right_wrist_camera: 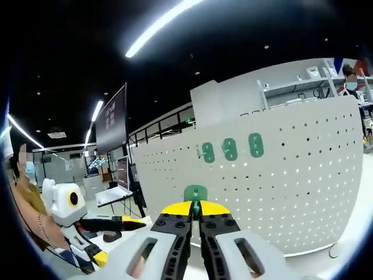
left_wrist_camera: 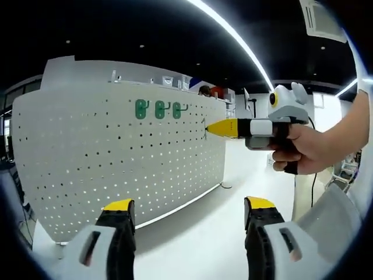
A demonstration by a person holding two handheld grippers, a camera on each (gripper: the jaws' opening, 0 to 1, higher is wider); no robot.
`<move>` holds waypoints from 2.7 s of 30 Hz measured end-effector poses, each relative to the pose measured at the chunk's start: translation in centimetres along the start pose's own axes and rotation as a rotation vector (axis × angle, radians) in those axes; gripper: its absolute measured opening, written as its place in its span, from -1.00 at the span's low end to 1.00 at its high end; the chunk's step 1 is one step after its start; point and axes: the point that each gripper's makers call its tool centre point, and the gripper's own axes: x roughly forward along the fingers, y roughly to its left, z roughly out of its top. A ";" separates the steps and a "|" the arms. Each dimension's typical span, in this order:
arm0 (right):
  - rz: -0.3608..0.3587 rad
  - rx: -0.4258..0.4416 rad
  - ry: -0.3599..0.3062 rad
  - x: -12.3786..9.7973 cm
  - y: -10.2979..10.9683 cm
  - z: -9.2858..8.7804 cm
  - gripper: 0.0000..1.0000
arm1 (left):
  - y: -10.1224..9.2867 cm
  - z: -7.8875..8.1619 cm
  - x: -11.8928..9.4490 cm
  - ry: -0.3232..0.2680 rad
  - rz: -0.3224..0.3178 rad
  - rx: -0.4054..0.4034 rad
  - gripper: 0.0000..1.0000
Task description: Insert the hook assembly into the mounting plate slot until the hook locks in place.
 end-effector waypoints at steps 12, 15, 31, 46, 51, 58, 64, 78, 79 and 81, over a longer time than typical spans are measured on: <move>-0.042 -0.021 -0.027 0.1 -4.0 2.5 -0.99 | 0.7 -1.7 -2.2 0.036 -0.002 -0.015 0.56; -0.056 -0.031 -0.034 0.4 -5.0 3.2 -0.99 | 0.6 -2.2 -2.4 0.052 -0.016 -0.002 0.55; -0.098 -0.062 -0.072 1.4 -8.1 5.9 -0.99 | 0.8 -3.6 -4.1 0.093 -0.033 0.004 0.48; -0.162 -0.098 -0.095 2.1 -11.1 7.5 -0.99 | 1.3 -4.8 -5.6 0.112 -0.027 -0.008 0.47; -0.181 -0.108 -0.104 2.6 -11.8 8.1 -0.99 | 1.5 -4.7 -5.8 0.103 -0.019 -0.015 0.47; -0.197 -0.125 -0.106 3.3 -12.6 8.3 -0.99 | 1.6 -4.7 -6.0 0.101 -0.008 -0.018 0.45; -0.206 -0.145 -0.098 3.8 -12.9 8.2 -0.99 | 1.8 -4.6 -6.2 0.097 0.005 -0.028 0.45; -0.233 -0.183 -0.077 4.5 -13.7 7.5 -0.98 | 2.3 -4.6 -6.3 0.096 0.022 -0.040 0.44; -0.232 -0.182 -0.076 4.6 -13.8 7.5 -0.98 | 2.4 -4.6 -6.3 0.096 0.023 -0.041 0.43; -0.235 -0.183 -0.074 4.7 -13.9 7.4 -0.98 | 2.4 -4.6 -6.3 0.095 0.028 -0.043 0.43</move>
